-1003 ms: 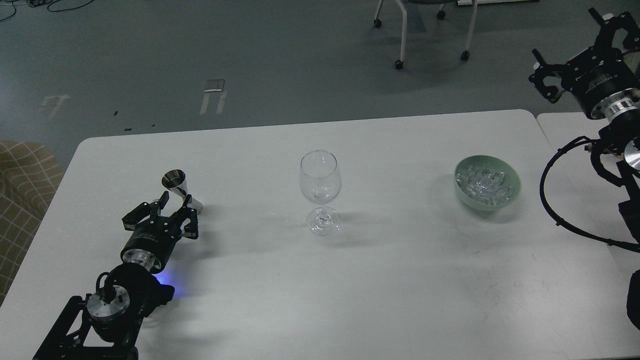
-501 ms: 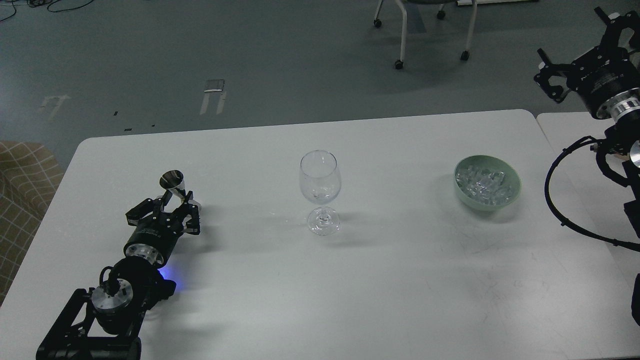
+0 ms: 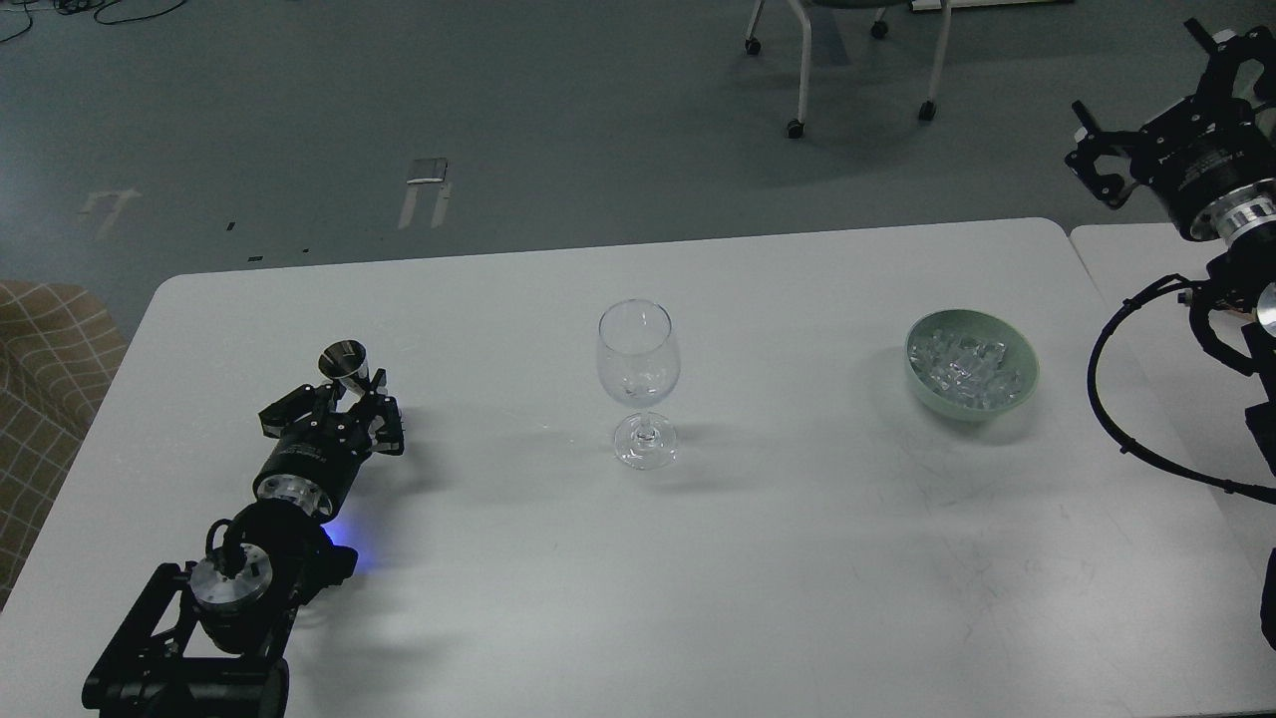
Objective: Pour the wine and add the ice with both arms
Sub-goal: 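Close the left gripper around the metal jigger, then lift the jigger with the left gripper and carry it above the wine glass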
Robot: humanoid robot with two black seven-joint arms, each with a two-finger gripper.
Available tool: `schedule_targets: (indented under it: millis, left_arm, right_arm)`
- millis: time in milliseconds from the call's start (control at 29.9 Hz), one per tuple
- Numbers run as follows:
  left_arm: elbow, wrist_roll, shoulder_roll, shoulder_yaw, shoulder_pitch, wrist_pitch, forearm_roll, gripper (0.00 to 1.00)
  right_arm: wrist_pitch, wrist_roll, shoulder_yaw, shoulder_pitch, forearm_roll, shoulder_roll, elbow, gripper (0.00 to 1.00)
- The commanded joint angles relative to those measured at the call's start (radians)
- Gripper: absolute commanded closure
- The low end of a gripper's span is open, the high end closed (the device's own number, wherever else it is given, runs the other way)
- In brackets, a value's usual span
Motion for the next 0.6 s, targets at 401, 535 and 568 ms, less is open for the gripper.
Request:
schedule_targets:
  millis: [401, 535, 568]
  left_arm:
    - [0.01, 0.001, -0.002, 0.0, 0.0, -0.079, 0.001, 1.0]
    - [-0.053, 0.003, 0.001, 0.0, 0.0, -0.066, -0.002, 1.0]
    - [-0.082, 0.004, 0.011, 0.0, 0.003, -0.059, -0.002, 1.0]
  right_arm:
    - [0.0, 0.0, 0.0, -0.001, -0.002, -0.001, 0.0, 0.0]
    - [0.0, -0.001, 0.0, -0.002, -0.002, -0.002, 0.0, 0.0]
    - [0.0, -0.001, 0.0, -0.002, -0.002, -0.002, 0.0, 0.0]
